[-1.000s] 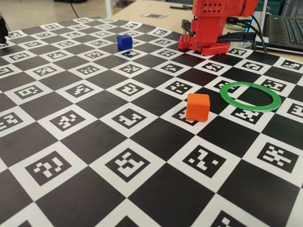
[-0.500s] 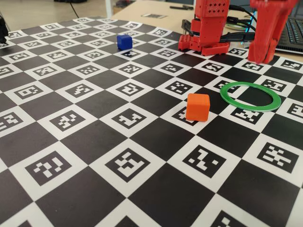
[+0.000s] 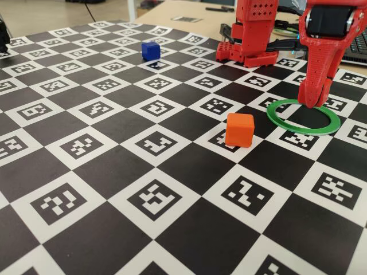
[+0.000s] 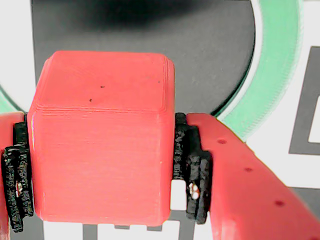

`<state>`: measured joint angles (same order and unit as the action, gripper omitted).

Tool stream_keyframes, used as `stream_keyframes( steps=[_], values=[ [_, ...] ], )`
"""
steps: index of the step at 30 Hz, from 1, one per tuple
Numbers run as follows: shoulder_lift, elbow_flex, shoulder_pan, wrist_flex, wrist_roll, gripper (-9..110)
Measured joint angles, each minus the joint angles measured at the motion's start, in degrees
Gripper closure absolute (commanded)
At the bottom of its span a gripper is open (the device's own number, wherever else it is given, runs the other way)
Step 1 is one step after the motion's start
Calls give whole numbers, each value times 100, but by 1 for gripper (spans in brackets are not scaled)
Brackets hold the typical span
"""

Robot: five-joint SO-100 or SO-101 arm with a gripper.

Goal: Grab the red cube then put it in the green circle then put the blue cube on top and finally the orange cube on top

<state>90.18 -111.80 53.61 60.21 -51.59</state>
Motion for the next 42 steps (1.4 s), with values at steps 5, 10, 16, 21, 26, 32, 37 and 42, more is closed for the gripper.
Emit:
stream_keyframes(
  steps=[5,10,16,21,26,32,37,42],
  values=[
    [-123,-132,0,-123,53,100],
    [-123,-229,0,-281,105,100],
    [-123,-316,-9,-413,158,100],
    [-220,-387,-70,-554,158,100],
    [-246,-404,-97,-615,211,100],
    [-352,-404,-97,-615,211,100],
    [-352,-448,-97,-642,211,100],
    [-360,-448,-88,-694,255,99]
  ],
)
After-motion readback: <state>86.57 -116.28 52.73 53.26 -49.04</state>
